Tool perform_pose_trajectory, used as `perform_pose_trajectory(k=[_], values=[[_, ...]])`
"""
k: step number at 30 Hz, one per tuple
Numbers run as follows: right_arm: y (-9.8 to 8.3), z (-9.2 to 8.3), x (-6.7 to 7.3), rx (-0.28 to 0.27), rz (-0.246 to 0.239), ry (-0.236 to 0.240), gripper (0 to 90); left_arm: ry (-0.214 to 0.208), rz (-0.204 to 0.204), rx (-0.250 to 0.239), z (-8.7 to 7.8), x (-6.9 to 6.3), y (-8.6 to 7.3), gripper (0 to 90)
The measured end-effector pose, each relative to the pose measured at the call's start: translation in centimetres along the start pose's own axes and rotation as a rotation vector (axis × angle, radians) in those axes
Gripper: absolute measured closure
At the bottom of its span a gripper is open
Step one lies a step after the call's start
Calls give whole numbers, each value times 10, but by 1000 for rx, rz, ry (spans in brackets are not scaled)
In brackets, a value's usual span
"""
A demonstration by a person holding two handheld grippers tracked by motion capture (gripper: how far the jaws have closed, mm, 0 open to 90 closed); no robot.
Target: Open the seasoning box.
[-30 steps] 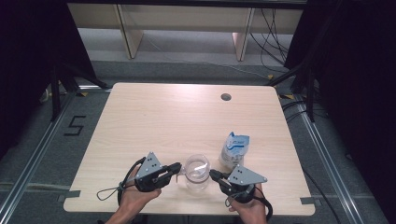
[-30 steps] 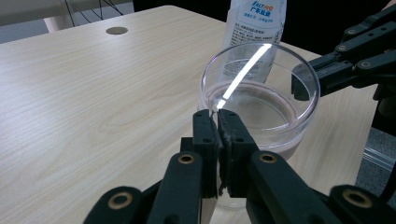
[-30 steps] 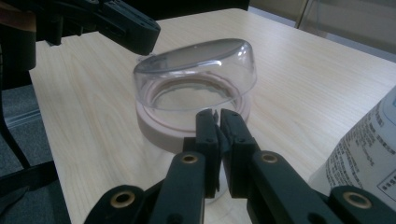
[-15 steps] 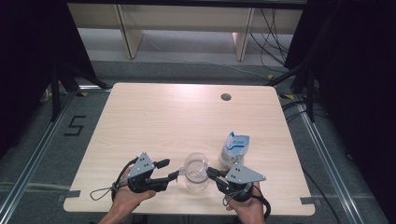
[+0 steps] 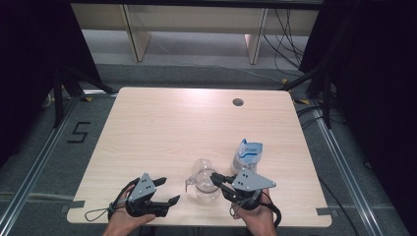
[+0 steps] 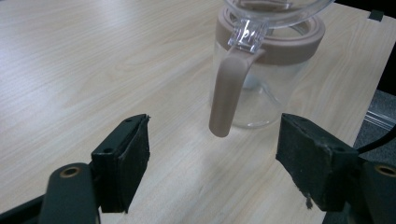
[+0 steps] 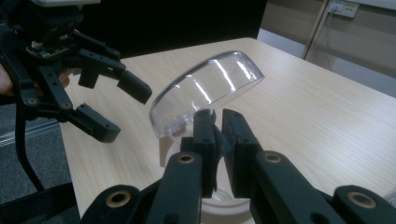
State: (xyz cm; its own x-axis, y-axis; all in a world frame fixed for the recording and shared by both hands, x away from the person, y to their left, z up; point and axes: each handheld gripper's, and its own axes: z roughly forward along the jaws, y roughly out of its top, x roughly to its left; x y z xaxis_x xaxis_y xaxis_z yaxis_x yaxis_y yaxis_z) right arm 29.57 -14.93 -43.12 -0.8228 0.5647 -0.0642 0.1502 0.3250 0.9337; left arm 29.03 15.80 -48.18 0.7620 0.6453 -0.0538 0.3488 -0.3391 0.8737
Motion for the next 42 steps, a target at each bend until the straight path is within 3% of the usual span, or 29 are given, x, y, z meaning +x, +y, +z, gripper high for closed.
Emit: perform_pose_trajectory(k=[6, 13, 14, 16, 21, 25, 27, 28, 31, 37, 40, 41, 42], values=[[5, 4, 6, 6, -2, 5, 840, 15, -12, 8, 1, 3, -5, 243], [13, 13, 10, -10, -52, 24, 832, 15, -34, 4, 2, 4, -10, 237], [13, 14, 12, -3, -30, 31, 832, 23, -36, 4, 2, 4, -10, 237], [14, 17, 13, -2, -37, 42, 832, 23, -24, 13, 1, 5, -10, 236], [15, 20, 14, -7, -36, 51, 823, 16, -36, -9, 2, 4, -11, 232], [14, 20, 13, -8, -34, 60, 819, 7, -3, -4, 2, 4, -11, 229], [14, 21, 14, -10, -24, 51, 818, 6, -26, -4, 3, 1, -11, 228], [14, 22, 14, -11, -25, 52, 817, 10, -3, 4, 2, 2, -11, 228], [14, 25, 16, -7, -34, 65, 816, 10, 2, 5, 3, 2, -11, 228], [16, 26, 18, -6, -36, 72, 811, 12, -18, -7, 3, 2, -11, 228], [16, 27, 17, -16, -31, 84, 805, 11, -5, 1, 2, 3, -11, 228], [16, 26, 18, -16, -30, 62, 800, 8, -30, -4, 3, 1, -12, 228], [16, 26, 17, -14, -27, 62, 794, 11, -10, 1, 3, 2, -12, 228]])
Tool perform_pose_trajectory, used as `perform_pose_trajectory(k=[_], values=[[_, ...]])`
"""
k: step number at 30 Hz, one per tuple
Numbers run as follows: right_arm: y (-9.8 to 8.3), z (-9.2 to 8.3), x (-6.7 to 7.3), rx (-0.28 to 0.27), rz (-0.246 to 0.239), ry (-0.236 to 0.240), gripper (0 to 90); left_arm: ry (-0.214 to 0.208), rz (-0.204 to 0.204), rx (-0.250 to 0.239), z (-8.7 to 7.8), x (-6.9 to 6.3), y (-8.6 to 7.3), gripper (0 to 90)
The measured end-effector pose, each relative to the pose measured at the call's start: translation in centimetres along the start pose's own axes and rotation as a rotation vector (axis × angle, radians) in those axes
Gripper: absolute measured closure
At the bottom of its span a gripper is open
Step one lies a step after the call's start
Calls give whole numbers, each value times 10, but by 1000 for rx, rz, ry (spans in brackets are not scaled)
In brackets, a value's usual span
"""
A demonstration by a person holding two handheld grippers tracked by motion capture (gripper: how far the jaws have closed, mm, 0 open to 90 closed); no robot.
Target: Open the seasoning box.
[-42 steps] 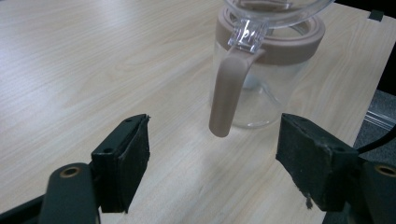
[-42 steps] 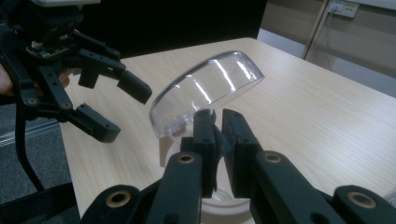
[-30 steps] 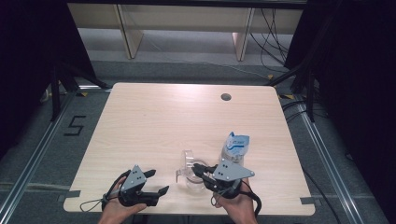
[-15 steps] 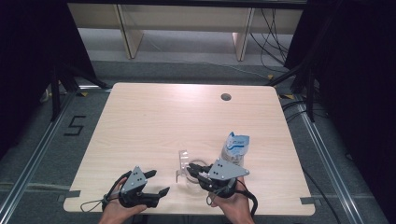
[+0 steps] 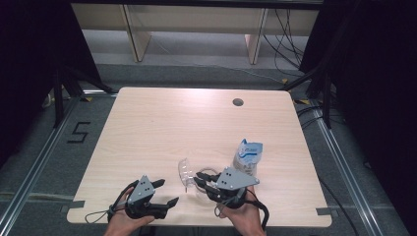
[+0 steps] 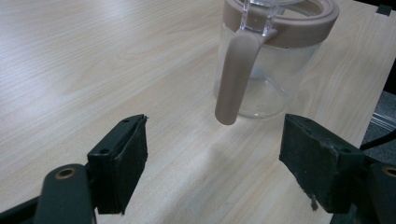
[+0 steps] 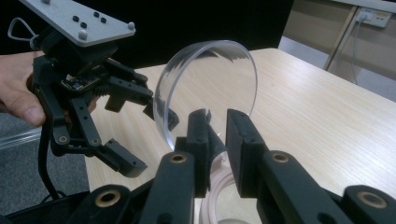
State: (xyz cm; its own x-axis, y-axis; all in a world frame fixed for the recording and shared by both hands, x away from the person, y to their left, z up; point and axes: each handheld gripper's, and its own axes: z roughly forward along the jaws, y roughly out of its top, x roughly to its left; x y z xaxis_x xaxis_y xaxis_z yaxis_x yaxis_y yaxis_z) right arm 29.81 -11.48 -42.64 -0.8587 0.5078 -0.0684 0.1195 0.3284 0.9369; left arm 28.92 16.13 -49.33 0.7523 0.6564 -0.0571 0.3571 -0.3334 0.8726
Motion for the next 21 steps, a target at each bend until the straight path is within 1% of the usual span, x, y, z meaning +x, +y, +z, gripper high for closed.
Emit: perform_pose_trajectory(k=[1, 2, 3, 4, 5, 6, 7, 8, 9, 10, 11, 12, 13, 14, 15, 16, 17, 18, 19, 20, 21], values=[[0, -2, -1, 6, 2, 4, 780, -4, -3, -8, 0, 0, 0, 228], [0, -2, -1, -4, 1, -12, 752, -8, 2, -9, 0, 0, 0, 228], [0, -6, -3, 3, -3, -7, 717, -10, -2, -12, 0, 0, 0, 228], [-1, -8, -3, -9, 4, -6, 678, -11, -4, -14, 1, 0, 0, 228], [-2, -11, -5, -5, 9, -5, 639, -9, -4, -11, 0, 0, 0, 228], [-4, -15, -8, -16, 4, -9, 600, -7, -2, -10, 0, 0, 0, 227], [-6, -20, -10, -28, 20, -5, 573, -7, -4, -11, 0, 0, 0, 227], [-9, -26, -11, -22, 37, -22, 545, -12, -6, -16, 1, 0, -1, 227], [-11, -31, -13, -16, 62, -28, 520, -8, -16, -18, 1, 0, -1, 227], [-13, -35, -15, -27, 72, -22, 509, -7, -29, -19, 1, -1, -1, 226], [-15, -41, -17, -42, 55, -46, 488, -7, -28, -17, 1, -1, -1, 226], [-17, -45, -20, -51, 36, -55, 466, -6, -31, -21, 1, -1, -1, 226], [-19, -49, -20, -57, 73, -51, 456, -7, -31, -19, 1, -1, -1, 226], [-21, -53, -21, -45, 82, -46, 445, -6, -18, -23, 1, 0, -1, 226], [-24, -56, -22, -62, 79, -53, 437, -3, -5, -20, 1, 1, -1, 226], [-27, -60, -24, -65, 83, -78, 431, 0, -12, -22, 0, 1, -1, 226], [-29, -64, -26, -57, 86, -80, 419, 0, -22, -28, 1, 0, -1, 226], [-32, -67, -26, -64, 105, -70, 411, -1, -14, -29, 0, 1, -1, 226], [-35, -70, -29, -66, 86, -93, 405, -1, -12, -30, 0, 1, -1, 225], [-37, -72, -28, -57, 117, -100, 396, 2, -42, -34, 0, 0, -1, 225], [-40, -74, -29, -63, 130, -96, 392, 5, -24, -32, 0, 1, -1, 225]])
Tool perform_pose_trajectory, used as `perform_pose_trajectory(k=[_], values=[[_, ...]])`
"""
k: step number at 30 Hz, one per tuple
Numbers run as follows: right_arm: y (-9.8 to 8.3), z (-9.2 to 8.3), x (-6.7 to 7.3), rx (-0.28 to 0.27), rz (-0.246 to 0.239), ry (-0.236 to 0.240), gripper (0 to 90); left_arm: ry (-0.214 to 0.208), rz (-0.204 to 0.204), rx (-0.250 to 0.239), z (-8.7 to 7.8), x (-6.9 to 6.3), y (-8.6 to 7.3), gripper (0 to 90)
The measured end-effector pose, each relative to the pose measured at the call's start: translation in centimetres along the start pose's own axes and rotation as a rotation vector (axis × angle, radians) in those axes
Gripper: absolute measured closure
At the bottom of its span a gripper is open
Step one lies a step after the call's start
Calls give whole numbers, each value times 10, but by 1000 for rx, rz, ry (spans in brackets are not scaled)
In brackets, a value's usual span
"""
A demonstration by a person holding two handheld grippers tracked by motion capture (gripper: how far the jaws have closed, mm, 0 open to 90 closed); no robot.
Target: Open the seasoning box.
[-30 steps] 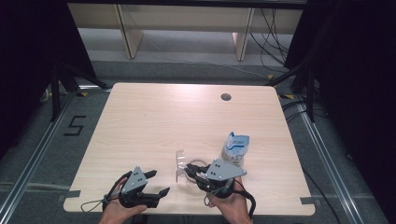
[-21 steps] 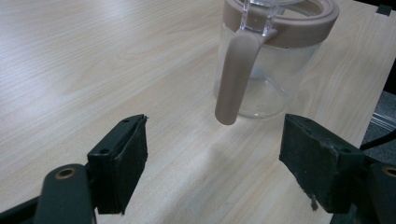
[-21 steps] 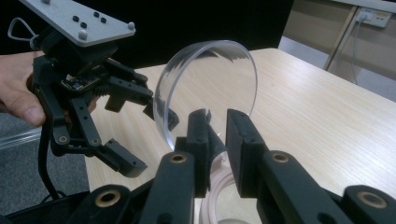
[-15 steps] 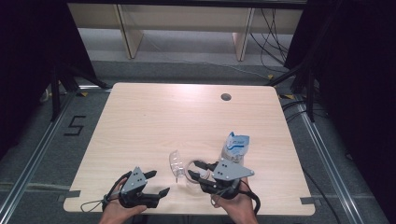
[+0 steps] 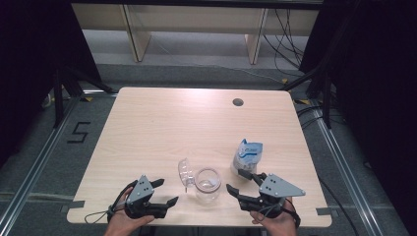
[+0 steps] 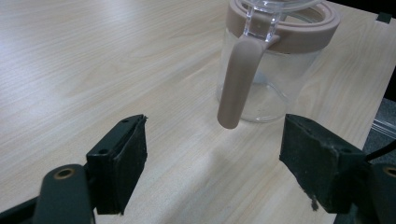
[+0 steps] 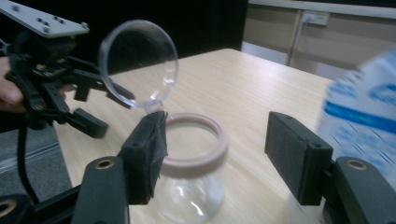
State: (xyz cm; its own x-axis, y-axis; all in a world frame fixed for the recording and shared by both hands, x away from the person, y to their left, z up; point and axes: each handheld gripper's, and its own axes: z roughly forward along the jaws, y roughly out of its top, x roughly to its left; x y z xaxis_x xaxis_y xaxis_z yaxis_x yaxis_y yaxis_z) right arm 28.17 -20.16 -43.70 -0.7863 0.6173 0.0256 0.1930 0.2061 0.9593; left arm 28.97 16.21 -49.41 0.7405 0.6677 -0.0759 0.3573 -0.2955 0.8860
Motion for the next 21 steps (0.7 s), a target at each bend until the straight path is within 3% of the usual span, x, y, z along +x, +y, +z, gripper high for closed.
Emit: perform_pose_trajectory(k=[2, 4, 6, 7, 8, 9, 14, 16, 17, 18, 19, 20, 21], values=[[-4, -7, -2, 15, 15, -38, 391, 0, -11, -7, 0, -1, -1, 225], [-8, -12, -9, -8, 21, -53, 385, 4, 3, -11, -1, 0, 0, 225], [-11, -18, -15, -23, 3, -87, 367, -1, -17, -21, 0, -1, 0, 222], [-13, -20, -18, -17, 20, -96, 359, -3, -6, -20, 0, 0, 0, 218], [-16, -23, -20, -20, 47, -104, 351, 0, -20, -20, 0, -1, 0, 216], [-18, -25, -25, -29, 34, -117, 341, 0, -13, -20, -1, -1, 0, 215], [-26, -30, -41, -31, 66, -156, 254, -9, -22, -22, 0, -1, 0, 194], [-29, -30, -48, -35, 45, -185, 207, -9, -17, -21, 0, -1, 0, 183], [-31, -29, -49, -38, 67, -182, 183, -5, -11, -13, 0, -1, 1, 178], [-32, -30, -52, -19, 64, -189, 174, -8, -12, -16, 0, -1, 0, 174], [-34, -28, -54, -35, 63, -183, 164, -4, -14, -5, -1, -2, 1, 170], [-34, -29, -55, -8, 71, -180, 159, -17, -12, -13, 0, -1, 1, 165], [-35, -28, -57, -21, 64, -194, 159, -16, -14, -13, 0, -1, 1, 158]])
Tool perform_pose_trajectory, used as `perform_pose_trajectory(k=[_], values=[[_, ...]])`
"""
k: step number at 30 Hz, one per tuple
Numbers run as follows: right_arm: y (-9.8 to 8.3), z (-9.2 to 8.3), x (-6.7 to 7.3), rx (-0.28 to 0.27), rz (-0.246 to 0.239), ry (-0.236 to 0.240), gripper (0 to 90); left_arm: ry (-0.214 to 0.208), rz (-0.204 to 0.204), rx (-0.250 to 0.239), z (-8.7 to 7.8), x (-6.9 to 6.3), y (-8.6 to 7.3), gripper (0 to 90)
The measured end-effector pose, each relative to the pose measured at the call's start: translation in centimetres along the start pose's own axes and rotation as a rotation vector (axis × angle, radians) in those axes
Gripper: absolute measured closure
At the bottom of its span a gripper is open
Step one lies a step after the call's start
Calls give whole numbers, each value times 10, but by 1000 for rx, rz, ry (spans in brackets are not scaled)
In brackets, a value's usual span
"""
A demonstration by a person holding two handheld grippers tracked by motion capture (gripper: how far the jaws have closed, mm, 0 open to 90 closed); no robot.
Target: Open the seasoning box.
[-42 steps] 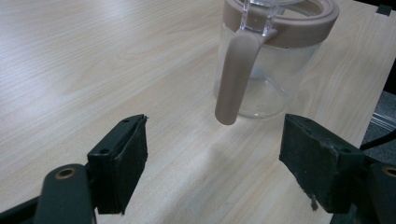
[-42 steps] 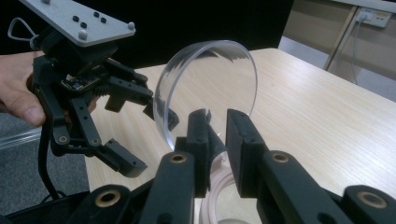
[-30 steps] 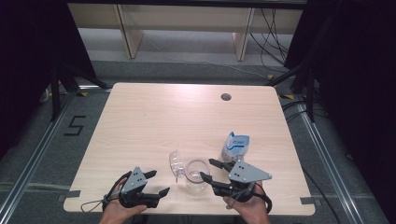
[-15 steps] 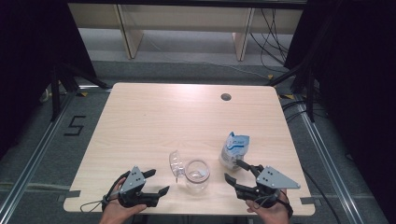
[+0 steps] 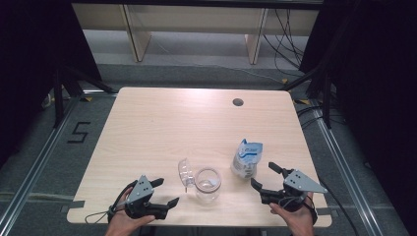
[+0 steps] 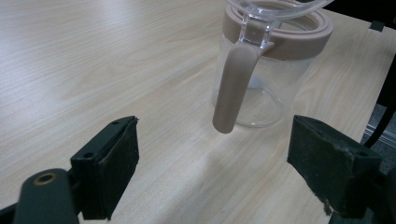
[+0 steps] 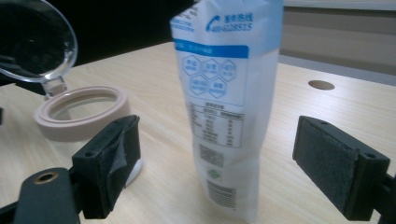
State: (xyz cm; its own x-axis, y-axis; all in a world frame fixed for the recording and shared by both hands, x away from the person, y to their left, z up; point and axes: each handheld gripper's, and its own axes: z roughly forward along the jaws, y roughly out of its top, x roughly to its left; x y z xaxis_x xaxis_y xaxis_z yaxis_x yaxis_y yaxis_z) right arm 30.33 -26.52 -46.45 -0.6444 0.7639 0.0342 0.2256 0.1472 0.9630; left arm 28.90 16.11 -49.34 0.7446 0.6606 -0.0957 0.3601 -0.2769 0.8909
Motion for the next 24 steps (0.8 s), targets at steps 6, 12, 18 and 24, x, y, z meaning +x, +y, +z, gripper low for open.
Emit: perform_pose_trajectory(k=[6, 12, 18, 24], values=[[-6, 8, -12, 8, -1, 1, 156, 4, -7, 8, 0, -2, 0, 153], [-10, 17, -16, 39, -6, -8, 158, 0, -8, 1, 1, -2, 0, 153], [-11, 25, -19, 43, -9, 9, 157, 1, -13, 4, 2, -1, 0, 153], [-11, 34, -20, 34, -44, 18, 159, 3, -11, 9, 2, -1, 0, 153]])
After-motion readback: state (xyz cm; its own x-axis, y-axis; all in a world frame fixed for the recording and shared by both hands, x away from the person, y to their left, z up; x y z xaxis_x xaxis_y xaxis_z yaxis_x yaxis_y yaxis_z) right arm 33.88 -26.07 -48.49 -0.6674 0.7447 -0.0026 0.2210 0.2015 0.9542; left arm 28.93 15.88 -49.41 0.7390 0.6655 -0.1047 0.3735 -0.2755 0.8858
